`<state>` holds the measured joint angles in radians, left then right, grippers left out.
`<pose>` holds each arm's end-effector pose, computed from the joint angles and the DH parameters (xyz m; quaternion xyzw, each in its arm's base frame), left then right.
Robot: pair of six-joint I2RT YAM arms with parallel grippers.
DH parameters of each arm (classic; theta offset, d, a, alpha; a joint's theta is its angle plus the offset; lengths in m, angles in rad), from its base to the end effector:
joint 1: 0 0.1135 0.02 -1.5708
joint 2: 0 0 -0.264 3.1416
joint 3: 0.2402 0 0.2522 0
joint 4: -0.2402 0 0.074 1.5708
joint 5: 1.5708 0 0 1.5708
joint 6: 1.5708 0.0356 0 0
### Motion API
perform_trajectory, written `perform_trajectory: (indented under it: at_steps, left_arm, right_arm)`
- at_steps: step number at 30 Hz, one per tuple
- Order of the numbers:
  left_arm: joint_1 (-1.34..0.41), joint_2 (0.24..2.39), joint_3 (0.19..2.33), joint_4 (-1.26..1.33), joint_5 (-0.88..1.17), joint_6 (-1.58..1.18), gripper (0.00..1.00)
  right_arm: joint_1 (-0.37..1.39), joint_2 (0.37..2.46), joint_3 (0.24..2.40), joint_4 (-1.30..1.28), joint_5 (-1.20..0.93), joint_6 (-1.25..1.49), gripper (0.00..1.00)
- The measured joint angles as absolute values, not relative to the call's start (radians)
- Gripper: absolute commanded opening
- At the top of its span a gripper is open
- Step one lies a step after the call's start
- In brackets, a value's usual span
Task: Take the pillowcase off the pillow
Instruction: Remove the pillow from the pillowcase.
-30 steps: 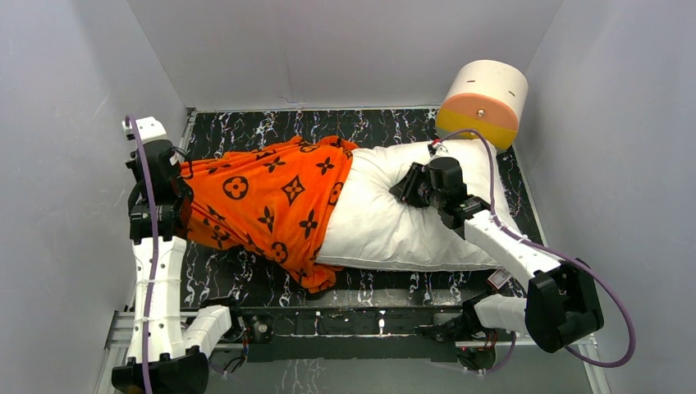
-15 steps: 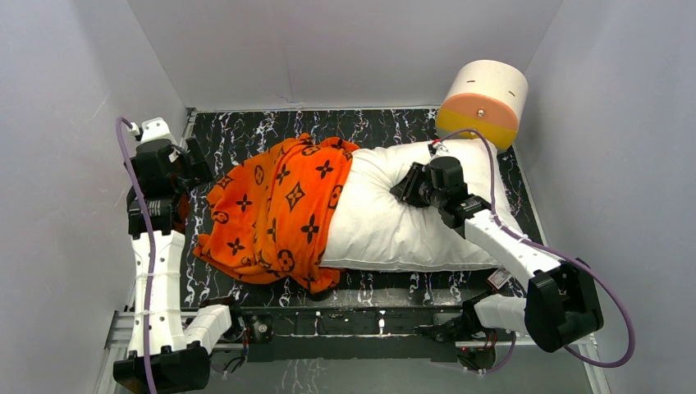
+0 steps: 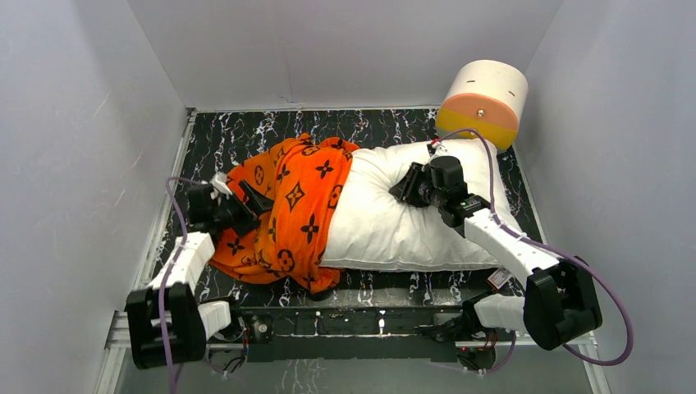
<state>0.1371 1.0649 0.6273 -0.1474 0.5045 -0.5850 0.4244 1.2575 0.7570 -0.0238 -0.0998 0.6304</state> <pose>0.2273 0.0140 0.2369 -0.1909 0.8398 -0.3161 0.3979 0.2510 0.1173 0.2450 0.0642 0.8631 0.2885 0.4095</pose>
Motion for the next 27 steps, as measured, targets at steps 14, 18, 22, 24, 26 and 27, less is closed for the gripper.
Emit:
perform_trajectory:
  at_steps: [14,18,22,24,26,27]
  left_arm:
    - [0.139,1.243,0.347,0.738,1.022,-1.114,0.00]
    - [0.139,1.216,0.365,0.780,1.062,-1.140,0.00]
    - [0.138,1.174,0.413,0.666,1.059,-1.087,0.00]
    - [0.137,1.131,0.473,0.513,1.029,-0.998,0.00]
    - [0.135,1.089,0.562,0.337,0.984,-0.886,0.00]
    - [0.135,1.070,0.608,0.252,0.959,-0.831,0.00]
  right_arm:
    - [0.416,1.272,0.756,-0.016,-0.118,0.624,0.37]
    - [0.413,1.274,0.756,-0.015,-0.126,0.624,0.37]
    - [0.412,1.274,0.756,-0.015,-0.127,0.624,0.37]
    - [0.412,1.274,0.756,-0.015,-0.127,0.624,0.37]
    - [0.412,1.272,0.755,-0.014,-0.127,0.624,0.38]
    - [0.412,1.271,0.752,-0.011,-0.127,0.624,0.38]
